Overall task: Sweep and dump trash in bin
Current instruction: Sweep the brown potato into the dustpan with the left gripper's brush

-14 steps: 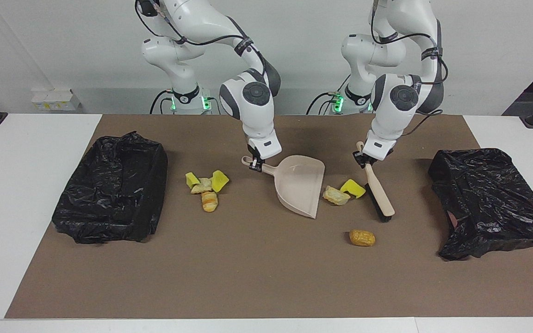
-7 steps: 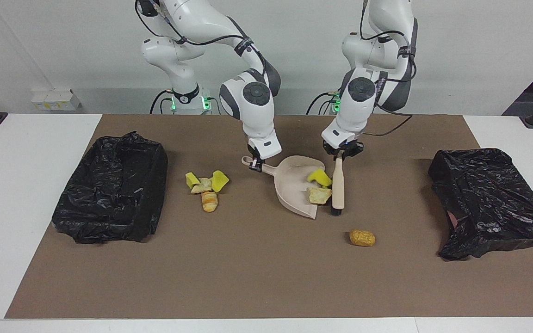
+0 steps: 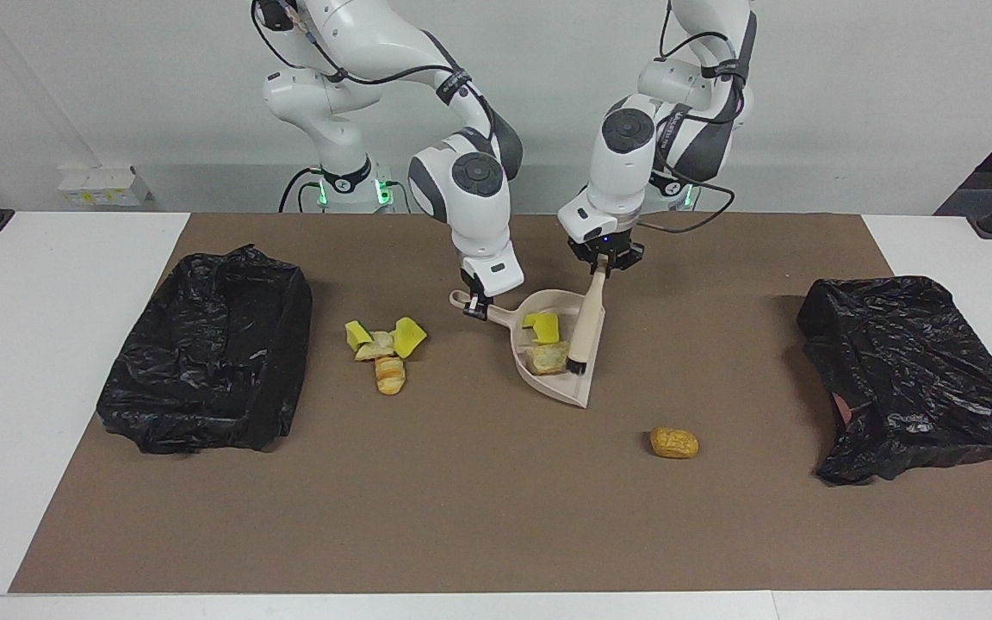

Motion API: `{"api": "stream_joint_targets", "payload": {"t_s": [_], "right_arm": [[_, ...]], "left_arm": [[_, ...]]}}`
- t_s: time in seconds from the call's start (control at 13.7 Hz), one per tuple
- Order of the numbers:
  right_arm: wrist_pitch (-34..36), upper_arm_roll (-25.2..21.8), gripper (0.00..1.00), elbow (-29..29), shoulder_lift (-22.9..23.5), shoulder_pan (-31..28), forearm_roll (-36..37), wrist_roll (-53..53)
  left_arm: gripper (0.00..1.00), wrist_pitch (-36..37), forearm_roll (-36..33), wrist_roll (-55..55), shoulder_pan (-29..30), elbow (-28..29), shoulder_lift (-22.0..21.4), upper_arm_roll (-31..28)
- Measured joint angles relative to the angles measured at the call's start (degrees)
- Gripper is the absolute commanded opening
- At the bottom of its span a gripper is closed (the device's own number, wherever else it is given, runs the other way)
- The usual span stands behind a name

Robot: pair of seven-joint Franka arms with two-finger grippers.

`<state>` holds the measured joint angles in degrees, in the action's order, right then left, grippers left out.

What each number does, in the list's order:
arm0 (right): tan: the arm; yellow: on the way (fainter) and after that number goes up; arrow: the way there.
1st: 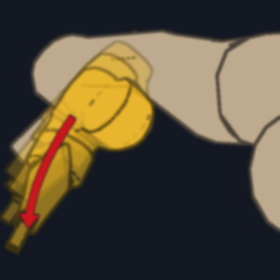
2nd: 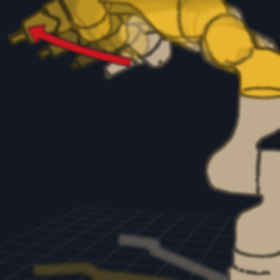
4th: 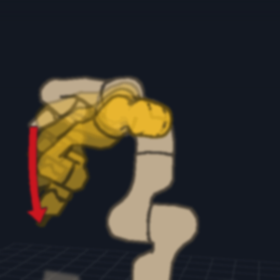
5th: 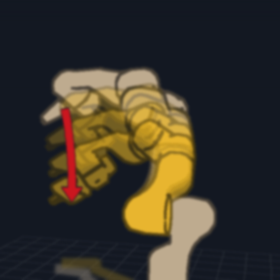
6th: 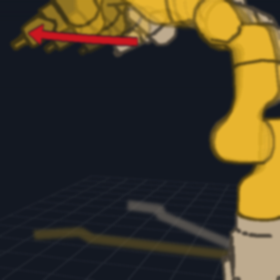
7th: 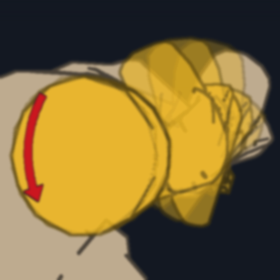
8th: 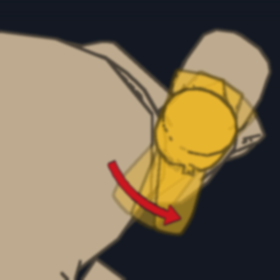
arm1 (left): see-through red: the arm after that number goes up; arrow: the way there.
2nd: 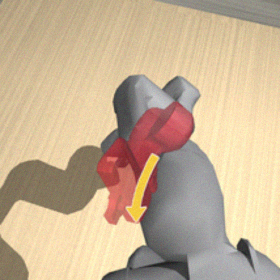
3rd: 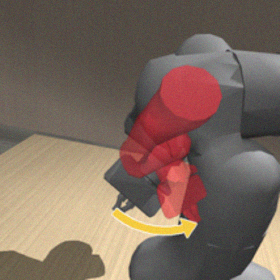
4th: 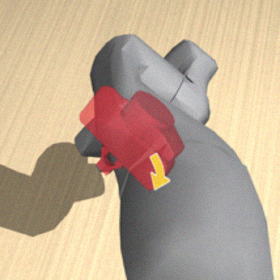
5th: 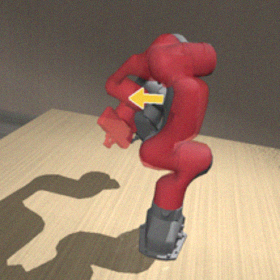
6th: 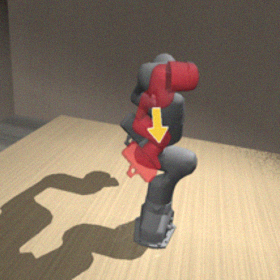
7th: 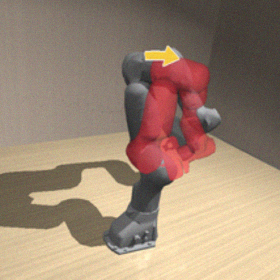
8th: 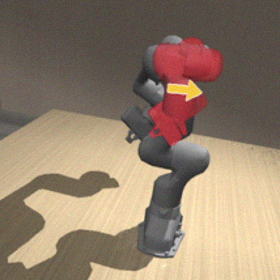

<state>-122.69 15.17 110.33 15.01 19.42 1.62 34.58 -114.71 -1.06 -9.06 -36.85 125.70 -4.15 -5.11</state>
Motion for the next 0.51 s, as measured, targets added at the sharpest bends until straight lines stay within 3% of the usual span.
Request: {"api": "stream_joint_targets", "payload": {"t_s": [0.29, 0.51], "right_arm": [[0.0, 0.0, 0.0, 0.0, -0.02, 0.36, 0.05, -7.65], [0.0, 0.02, 0.0, 0.0, -0.09, 1.41, 0.9, -9.4]], "left_arm": [[0.0, 0.25, -0.16, 9.82, 9.16, -1.73, 0.98, -0.71], [0.0, 0.16, -0.23, 19.46, 16.17, -7.92, 5.11, -0.86]]}}
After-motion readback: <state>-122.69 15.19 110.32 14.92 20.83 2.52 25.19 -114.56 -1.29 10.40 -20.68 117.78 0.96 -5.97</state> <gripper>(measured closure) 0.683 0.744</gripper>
